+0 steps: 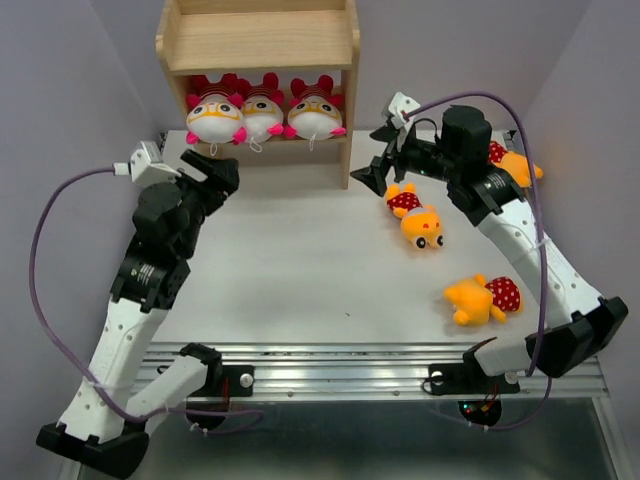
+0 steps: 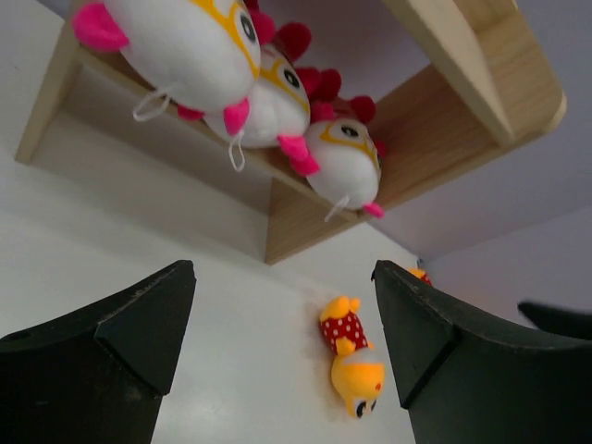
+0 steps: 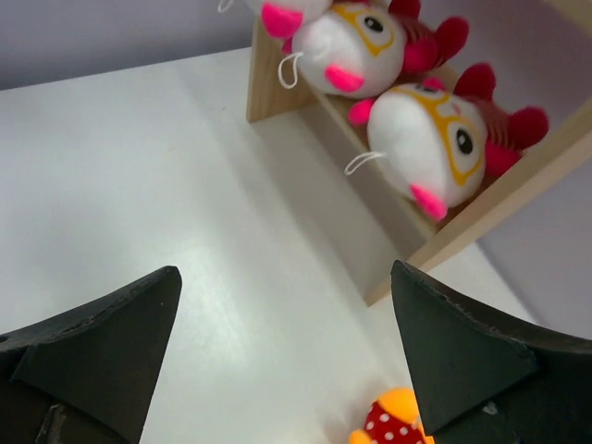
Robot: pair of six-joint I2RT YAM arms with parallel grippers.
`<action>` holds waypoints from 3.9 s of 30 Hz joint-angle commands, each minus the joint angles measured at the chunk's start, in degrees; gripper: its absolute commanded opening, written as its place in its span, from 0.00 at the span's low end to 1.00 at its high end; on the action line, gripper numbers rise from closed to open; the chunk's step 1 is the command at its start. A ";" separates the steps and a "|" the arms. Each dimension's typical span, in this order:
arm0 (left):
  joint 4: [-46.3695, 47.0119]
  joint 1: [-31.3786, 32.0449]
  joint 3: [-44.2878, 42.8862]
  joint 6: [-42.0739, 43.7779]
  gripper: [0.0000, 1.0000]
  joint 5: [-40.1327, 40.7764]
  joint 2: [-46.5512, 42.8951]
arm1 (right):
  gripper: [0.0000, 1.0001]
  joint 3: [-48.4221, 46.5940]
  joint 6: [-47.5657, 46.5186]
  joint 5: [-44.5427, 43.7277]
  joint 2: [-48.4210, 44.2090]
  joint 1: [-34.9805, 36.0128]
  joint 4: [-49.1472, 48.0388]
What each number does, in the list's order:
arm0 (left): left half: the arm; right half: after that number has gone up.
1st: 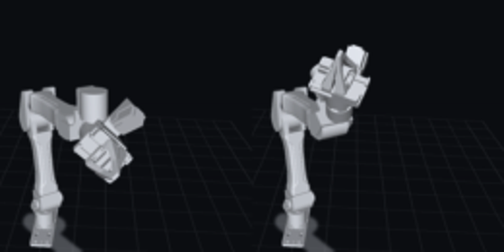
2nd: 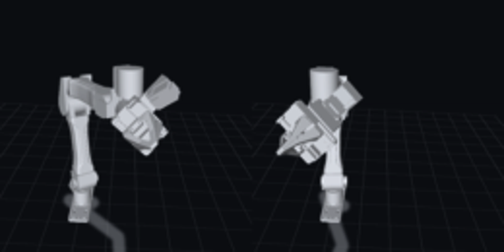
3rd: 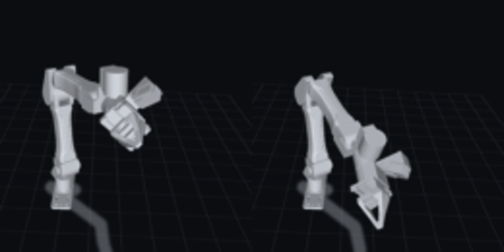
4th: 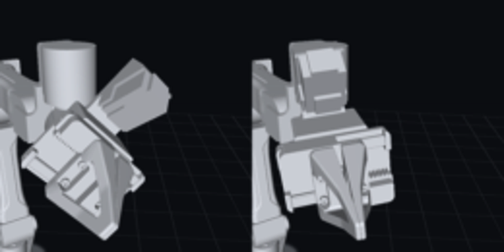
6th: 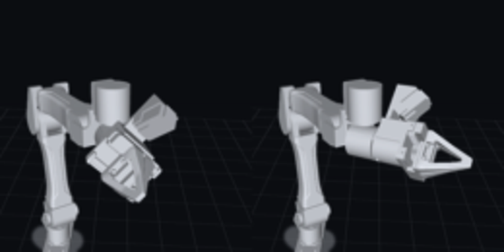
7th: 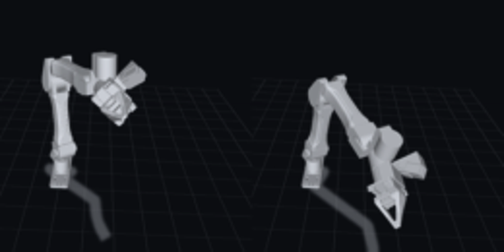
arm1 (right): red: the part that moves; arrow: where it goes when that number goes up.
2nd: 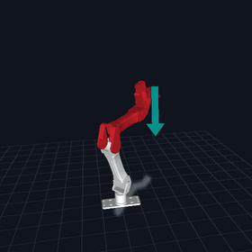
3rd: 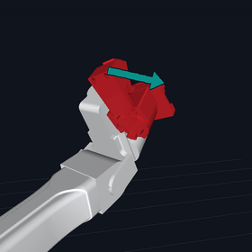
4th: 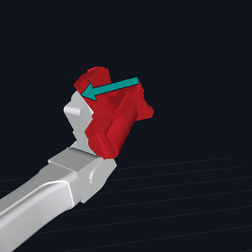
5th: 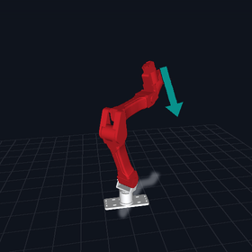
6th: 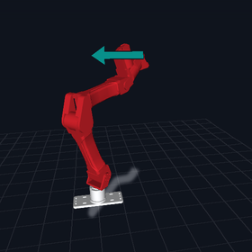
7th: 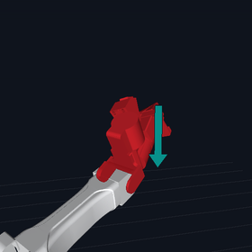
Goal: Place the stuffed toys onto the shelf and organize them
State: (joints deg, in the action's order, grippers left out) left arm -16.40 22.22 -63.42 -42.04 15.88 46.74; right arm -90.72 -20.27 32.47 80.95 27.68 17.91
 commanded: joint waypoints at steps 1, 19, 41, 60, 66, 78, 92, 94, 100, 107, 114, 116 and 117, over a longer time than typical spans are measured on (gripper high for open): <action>7.86 -9.01 -7.31 3.72 0.85 -8.30 6.95 | 1.00 6.15 4.54 3.92 -5.79 -0.79 1.69; 8.31 -23.61 -18.85 2.76 0.90 -19.31 27.88 | 1.00 14.25 6.74 6.29 -12.04 -7.99 1.34; 20.97 -27.14 -15.42 -10.95 0.89 -26.08 37.63 | 1.00 16.36 7.44 7.87 -12.39 -10.63 0.19; 36.52 -28.11 -8.57 -27.56 0.30 -33.97 43.69 | 1.00 17.33 8.67 9.46 -13.09 -12.21 -0.86; 39.87 -28.19 -6.98 -32.39 0.45 -36.44 44.23 | 1.00 17.77 9.37 10.25 -13.53 -12.74 -1.12; 40.75 -29.42 -5.40 -33.02 0.89 -37.32 41.07 | 1.00 17.77 9.81 10.86 -13.62 -13.27 -1.39; 31.44 -31.89 -4.96 -18.29 0.98 -39.70 31.31 | 1.00 17.50 10.96 13.41 -12.83 -13.27 -2.18; 28.12 -31.89 -5.22 -14.14 0.98 -39.61 28.77 | 1.00 17.59 10.87 13.59 -12.92 -13.27 -2.18; 21.43 -26.20 -2.86 8.88 0.94 -31.89 19.89 | 1.00 18.82 8.23 16.48 -13.36 -13.27 -2.18; 23.08 -12.30 -4.87 37.44 0.93 -24.99 21.89 | 1.00 19.17 6.56 17.98 -12.66 -13.27 -2.09; 28.09 -12.20 -6.72 58.64 0.95 -28.88 27.43 | 1.00 20.93 5.07 17.54 -13.97 -13.80 -2.00; 30.72 -11.85 -7.50 63.63 0.95 -30.38 29.01 | 1.00 21.37 4.98 17.63 -14.59 -13.80 -2.09; 32.38 -11.59 -8.12 65.14 0.95 -30.47 30.15 | 1.00 21.72 4.81 17.63 -14.94 -13.80 -2.00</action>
State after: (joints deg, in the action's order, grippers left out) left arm 7.86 10.26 -67.02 9.37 -12.12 76.09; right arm -69.78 -14.20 48.90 68.55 14.28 18.37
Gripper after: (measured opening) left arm 0.953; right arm 0.998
